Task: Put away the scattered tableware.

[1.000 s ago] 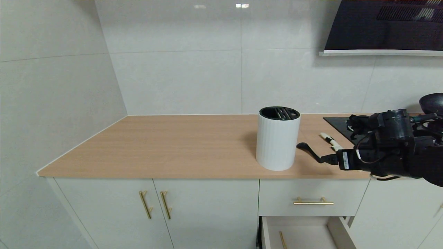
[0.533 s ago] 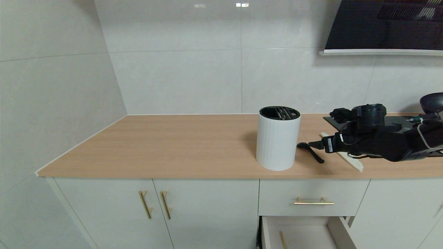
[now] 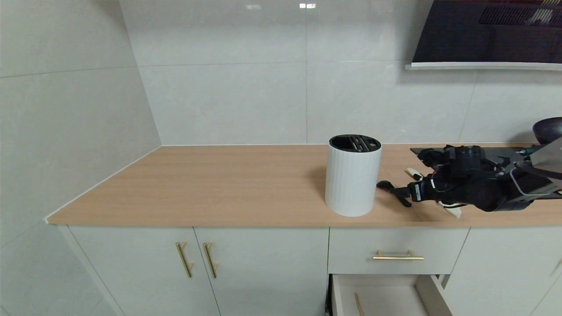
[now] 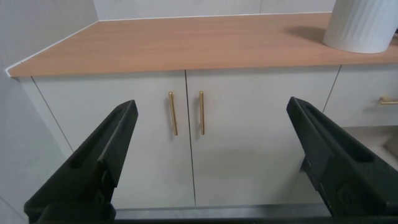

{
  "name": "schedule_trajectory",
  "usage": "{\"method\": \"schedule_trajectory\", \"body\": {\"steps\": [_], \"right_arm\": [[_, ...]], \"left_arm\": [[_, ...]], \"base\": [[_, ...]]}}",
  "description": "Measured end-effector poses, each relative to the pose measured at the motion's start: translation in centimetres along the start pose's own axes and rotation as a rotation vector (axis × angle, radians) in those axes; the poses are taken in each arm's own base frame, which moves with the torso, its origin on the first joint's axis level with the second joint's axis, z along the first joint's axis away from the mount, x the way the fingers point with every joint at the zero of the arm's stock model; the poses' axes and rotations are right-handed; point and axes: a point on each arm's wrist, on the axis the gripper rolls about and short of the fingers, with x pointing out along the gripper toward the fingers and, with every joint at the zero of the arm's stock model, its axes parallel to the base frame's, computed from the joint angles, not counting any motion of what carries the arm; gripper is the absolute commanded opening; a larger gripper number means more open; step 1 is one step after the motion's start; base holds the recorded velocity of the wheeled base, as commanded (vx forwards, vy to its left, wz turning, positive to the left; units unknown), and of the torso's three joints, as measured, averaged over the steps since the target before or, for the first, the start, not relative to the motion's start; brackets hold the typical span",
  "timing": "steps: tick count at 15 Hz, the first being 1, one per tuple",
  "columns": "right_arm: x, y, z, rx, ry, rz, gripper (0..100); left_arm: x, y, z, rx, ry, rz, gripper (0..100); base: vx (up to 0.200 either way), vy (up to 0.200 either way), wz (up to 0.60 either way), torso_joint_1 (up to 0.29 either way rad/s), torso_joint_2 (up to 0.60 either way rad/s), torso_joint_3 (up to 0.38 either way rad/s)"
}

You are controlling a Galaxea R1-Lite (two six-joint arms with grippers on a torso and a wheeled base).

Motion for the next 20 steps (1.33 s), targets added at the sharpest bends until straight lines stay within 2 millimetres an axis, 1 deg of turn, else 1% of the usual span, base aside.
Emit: {"method": "schedule_trajectory", "body": {"steps": [3, 7, 10, 13, 14, 20], "right_arm": [[1.7, -0.4, -0.5, 0.000, 0.003, 0.000, 100], [3.6, -0.9, -1.9, 0.004, 0.016, -0.007, 100], [4.4, -0.9, -2.7, 0.006, 0.030, -0.006, 100], [4.8, -1.0, -3.1, 0.003, 0.020, -0.016, 100], [5.0, -0.9, -3.2, 0.001, 0.023, -0.020, 0], [5.4, -0.2, -3.5, -0.004, 0.035, -0.016, 0]], "left_arm": [[0.0, 0.0, 0.0, 0.000, 0.000, 0.000, 100], [0.0, 0.0, 0.0, 0.000, 0.000, 0.000, 100], [0.0, 0.0, 0.0, 0.000, 0.000, 0.000, 100], [0.0, 0.0, 0.0, 0.000, 0.000, 0.000, 100], [0.0, 0.0, 0.0, 0.000, 0.000, 0.000, 100], [0.0, 0.0, 0.0, 0.000, 0.000, 0.000, 100]], "base": [[0.000, 0.000, 0.00, 0.000, 0.00, 0.000], [0.000, 0.000, 0.00, 0.000, 0.00, 0.000], [0.000, 0.000, 0.00, 0.000, 0.00, 0.000], [0.000, 0.000, 0.00, 0.000, 0.00, 0.000], [0.000, 0.000, 0.00, 0.000, 0.00, 0.000], [0.000, 0.000, 0.00, 0.000, 0.00, 0.000]]}}
